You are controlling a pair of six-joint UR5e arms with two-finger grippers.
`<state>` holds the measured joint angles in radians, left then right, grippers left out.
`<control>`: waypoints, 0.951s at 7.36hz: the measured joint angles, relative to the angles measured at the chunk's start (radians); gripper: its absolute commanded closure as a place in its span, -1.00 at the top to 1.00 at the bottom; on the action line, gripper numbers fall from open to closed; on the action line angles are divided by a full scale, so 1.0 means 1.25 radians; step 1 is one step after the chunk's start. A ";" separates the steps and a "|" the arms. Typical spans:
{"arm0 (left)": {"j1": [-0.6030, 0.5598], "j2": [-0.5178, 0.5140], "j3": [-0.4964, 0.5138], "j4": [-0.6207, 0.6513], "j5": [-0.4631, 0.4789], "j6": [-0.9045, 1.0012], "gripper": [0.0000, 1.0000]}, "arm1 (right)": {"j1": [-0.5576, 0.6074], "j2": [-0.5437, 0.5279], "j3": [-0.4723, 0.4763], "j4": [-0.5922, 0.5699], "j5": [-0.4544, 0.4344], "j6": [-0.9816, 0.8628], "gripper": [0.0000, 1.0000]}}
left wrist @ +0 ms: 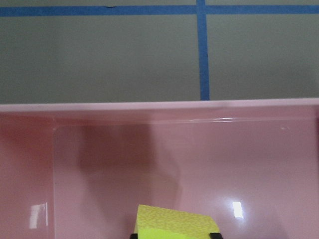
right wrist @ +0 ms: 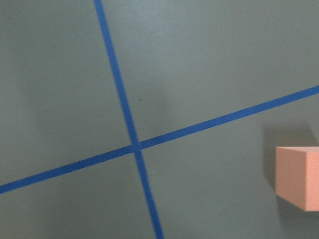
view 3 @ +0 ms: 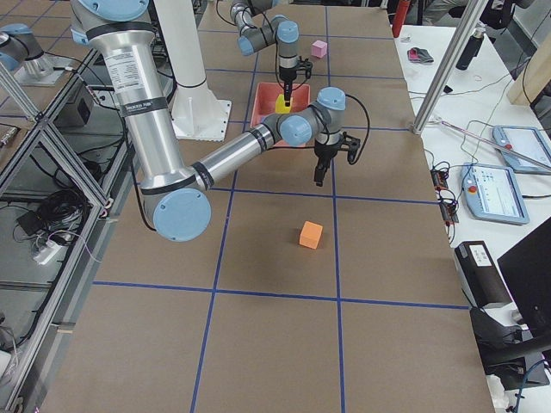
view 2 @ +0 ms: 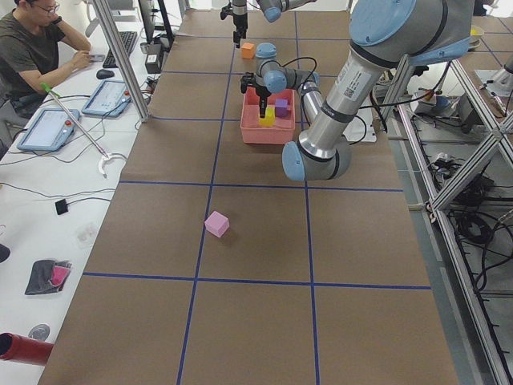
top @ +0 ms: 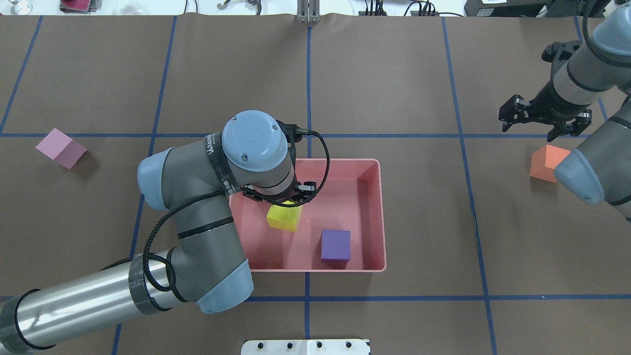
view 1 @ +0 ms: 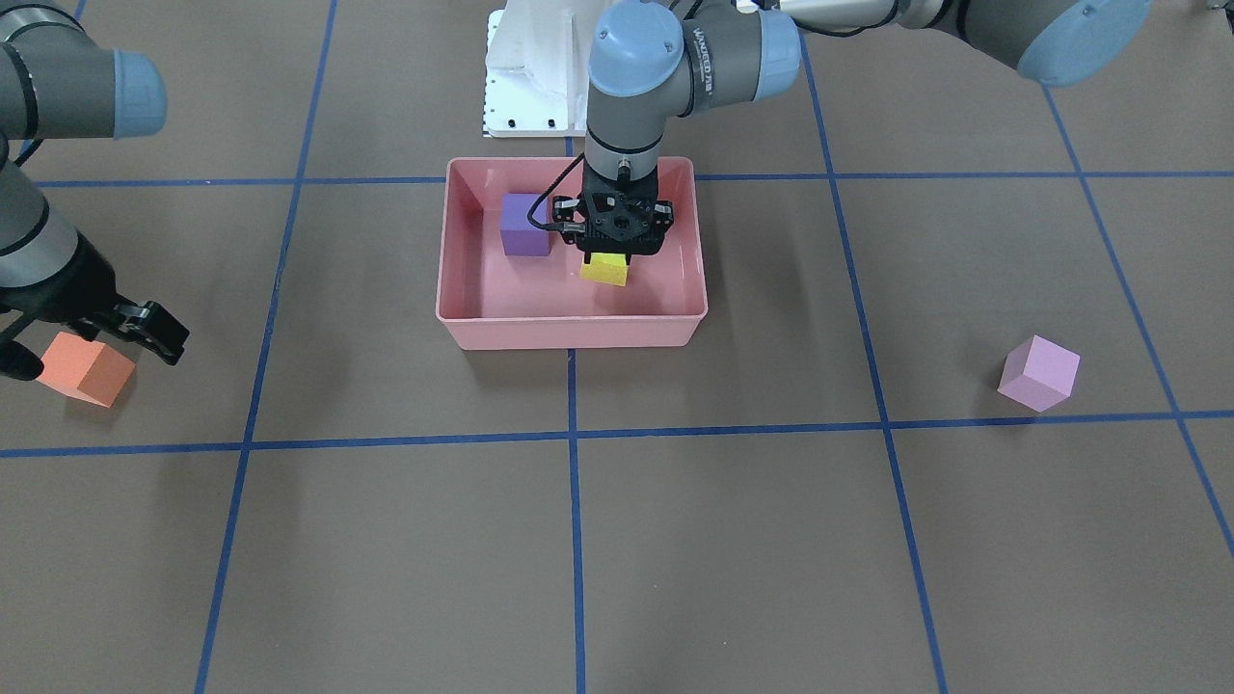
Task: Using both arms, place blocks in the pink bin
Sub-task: 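Drop yellow-green cube with left gripper while right gripper grasps orange cube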
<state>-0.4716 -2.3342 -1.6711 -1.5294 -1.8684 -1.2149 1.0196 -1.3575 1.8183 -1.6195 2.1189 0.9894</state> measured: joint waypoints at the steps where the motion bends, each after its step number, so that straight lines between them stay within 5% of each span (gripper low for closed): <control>1: 0.000 0.000 0.000 0.000 0.003 0.000 0.98 | 0.010 -0.028 -0.004 0.001 0.004 -0.016 0.99; 3: -0.003 -0.001 -0.007 0.000 0.023 0.000 0.98 | 0.023 -0.063 -0.030 0.022 0.013 -0.037 0.99; 7: -0.055 -0.002 -0.071 0.005 0.030 -0.001 0.98 | 0.025 -0.103 -0.174 0.244 0.022 -0.031 0.99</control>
<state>-0.5401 -2.3367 -1.7595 -1.5230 -1.8303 -1.2157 1.0513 -1.4865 1.6006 -1.3140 2.1464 0.9511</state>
